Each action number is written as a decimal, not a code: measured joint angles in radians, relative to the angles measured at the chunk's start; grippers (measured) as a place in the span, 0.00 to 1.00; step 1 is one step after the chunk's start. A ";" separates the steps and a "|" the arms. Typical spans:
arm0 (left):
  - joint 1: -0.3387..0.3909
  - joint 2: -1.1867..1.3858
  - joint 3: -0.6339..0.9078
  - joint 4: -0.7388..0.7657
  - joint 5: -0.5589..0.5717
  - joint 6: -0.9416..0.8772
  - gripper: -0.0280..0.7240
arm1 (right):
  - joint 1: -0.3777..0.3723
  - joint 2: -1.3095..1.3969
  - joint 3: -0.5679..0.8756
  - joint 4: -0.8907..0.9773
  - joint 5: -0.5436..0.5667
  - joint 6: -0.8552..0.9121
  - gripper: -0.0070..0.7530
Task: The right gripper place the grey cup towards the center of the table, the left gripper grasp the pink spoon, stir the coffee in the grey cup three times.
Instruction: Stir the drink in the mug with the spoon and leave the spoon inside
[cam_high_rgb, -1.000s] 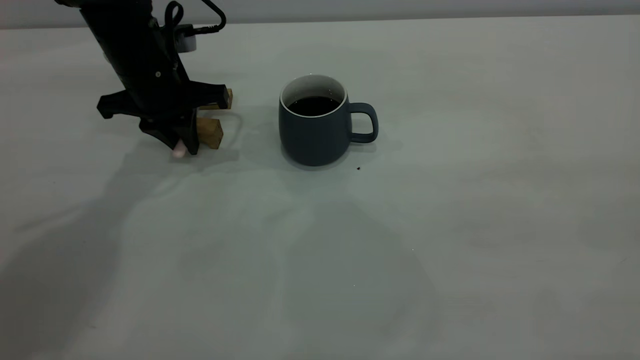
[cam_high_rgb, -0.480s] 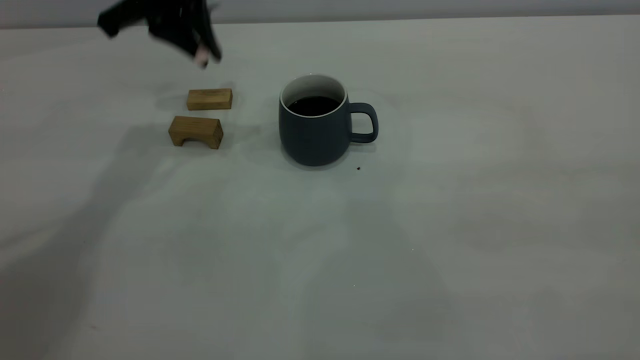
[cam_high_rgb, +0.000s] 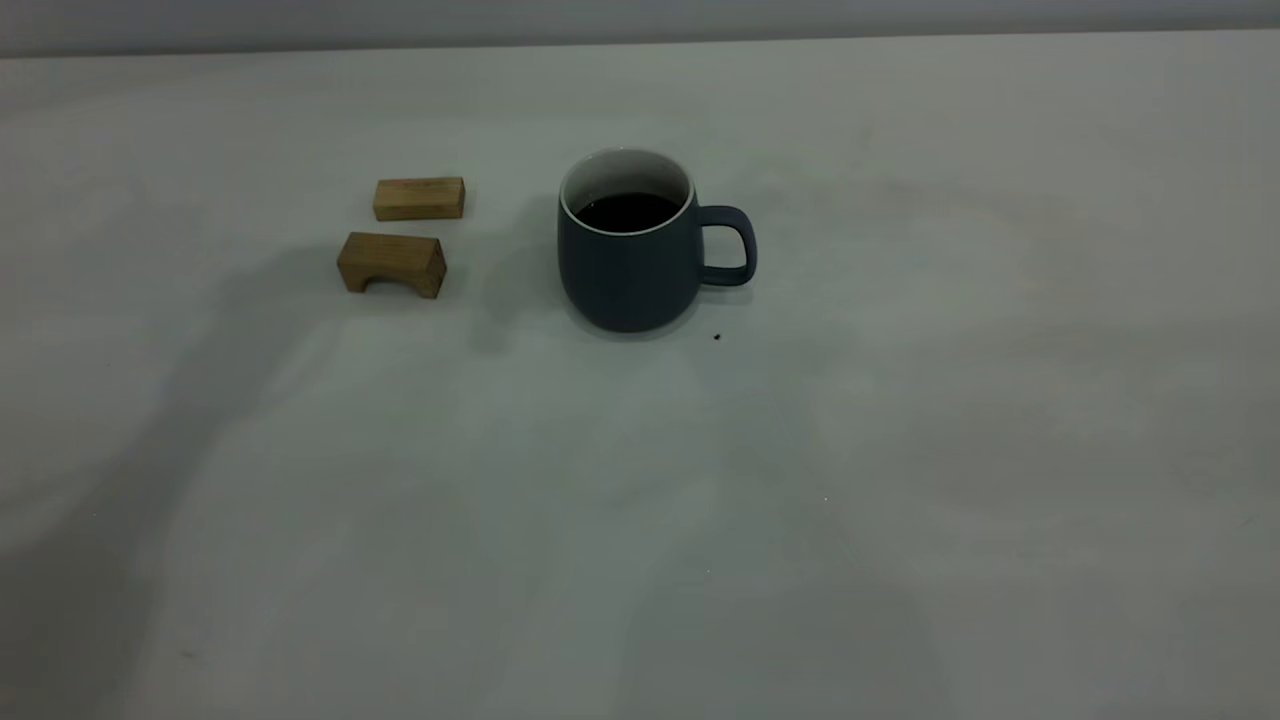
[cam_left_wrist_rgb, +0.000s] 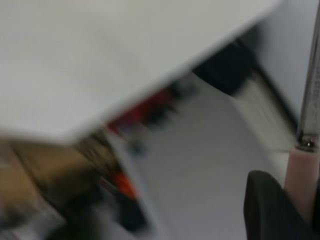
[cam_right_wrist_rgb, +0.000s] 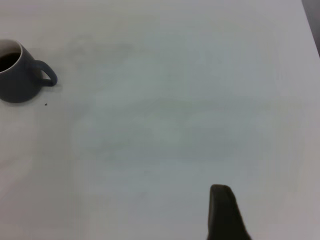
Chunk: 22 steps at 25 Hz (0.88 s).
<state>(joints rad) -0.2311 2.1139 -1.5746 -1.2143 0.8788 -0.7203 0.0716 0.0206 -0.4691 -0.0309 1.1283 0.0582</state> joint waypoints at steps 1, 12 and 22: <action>0.000 0.007 0.000 -0.043 0.016 -0.063 0.21 | 0.000 0.000 0.000 0.000 0.000 0.000 0.66; -0.010 0.128 0.000 -0.125 0.014 -0.530 0.21 | 0.000 0.000 0.000 0.000 0.000 0.000 0.66; -0.010 0.254 0.000 -0.211 -0.014 -0.505 0.21 | 0.000 0.000 0.000 0.000 0.000 0.000 0.66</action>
<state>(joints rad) -0.2406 2.3679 -1.5746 -1.4258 0.8648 -1.2255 0.0716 0.0206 -0.4691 -0.0311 1.1283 0.0582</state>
